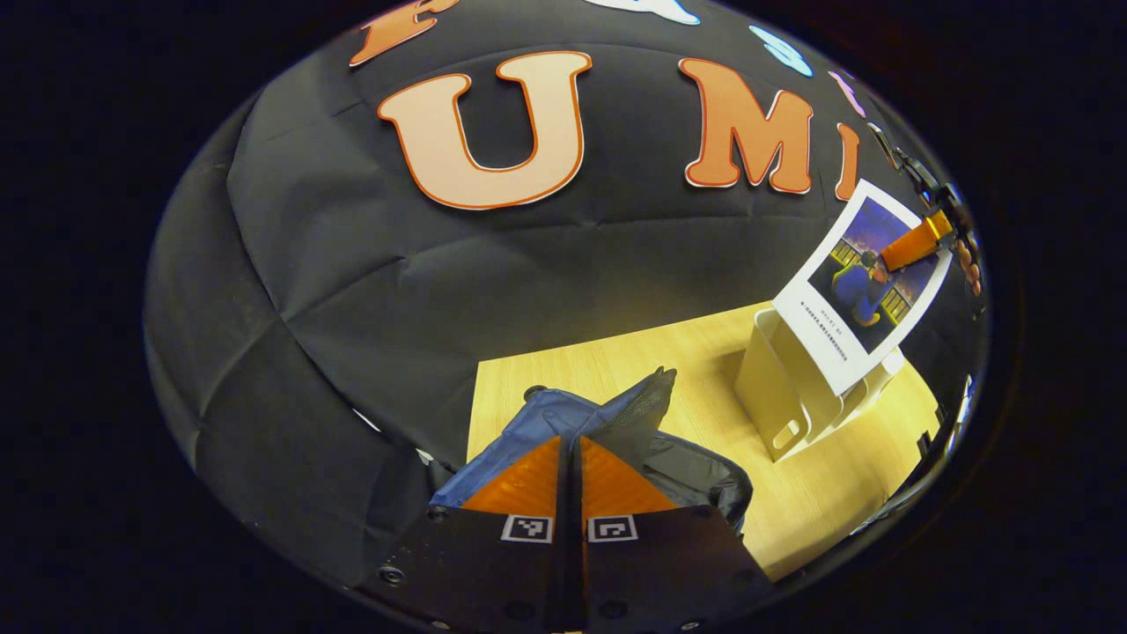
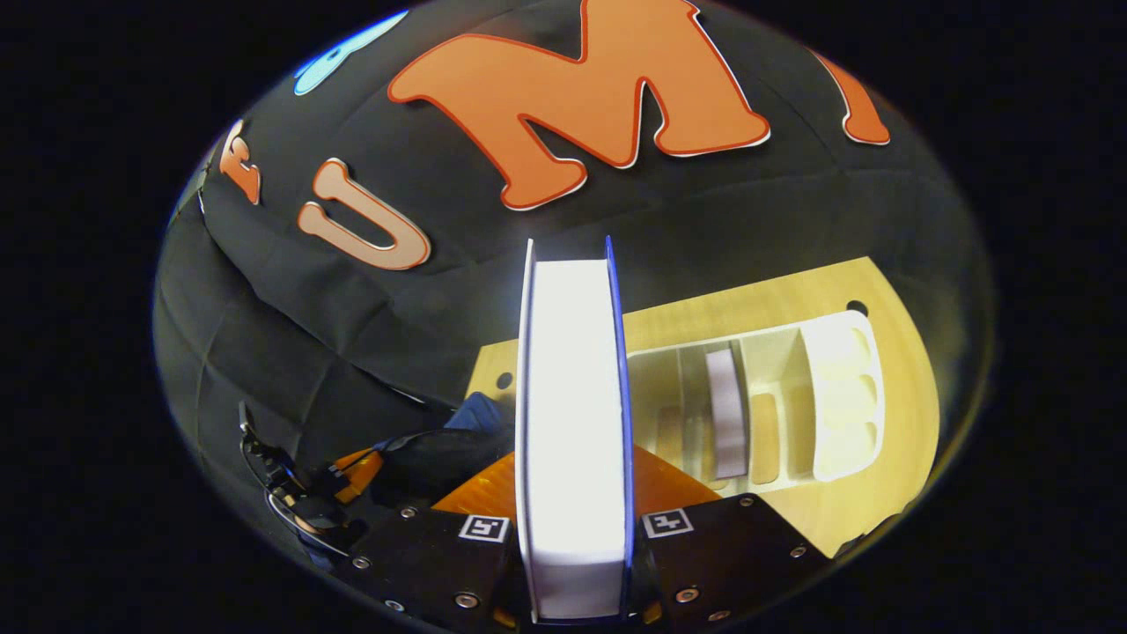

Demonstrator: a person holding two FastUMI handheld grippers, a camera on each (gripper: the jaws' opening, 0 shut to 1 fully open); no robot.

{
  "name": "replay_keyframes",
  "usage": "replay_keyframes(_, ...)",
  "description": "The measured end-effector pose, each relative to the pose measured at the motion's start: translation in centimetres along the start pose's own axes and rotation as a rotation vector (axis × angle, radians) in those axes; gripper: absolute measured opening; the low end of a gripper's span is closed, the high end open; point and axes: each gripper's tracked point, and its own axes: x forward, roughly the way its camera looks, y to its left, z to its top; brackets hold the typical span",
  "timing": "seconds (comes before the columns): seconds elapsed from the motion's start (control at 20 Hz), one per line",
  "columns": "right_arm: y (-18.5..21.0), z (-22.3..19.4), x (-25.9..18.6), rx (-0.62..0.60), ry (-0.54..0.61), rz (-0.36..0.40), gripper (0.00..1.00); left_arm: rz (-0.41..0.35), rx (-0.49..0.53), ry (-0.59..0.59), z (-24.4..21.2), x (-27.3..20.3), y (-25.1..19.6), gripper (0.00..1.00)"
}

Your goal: Open the schoolbag, grab two books from the bookshelf and put them into the schoolbag.

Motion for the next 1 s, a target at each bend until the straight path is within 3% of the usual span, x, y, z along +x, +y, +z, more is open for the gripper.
replay_keyframes(0.4,5.9,-7.8,5.0,0.077,0.114,0.128,0.40,-0.034,-0.017,0.010,1.3,0.5,-1.3,0.00)
replay_keyframes(1.0,10.4,-17.9,15.7,0.302,0.154,0.073,0.40,-0.089,-0.037,0.034,1.1,1.0,-2.5,0.00)
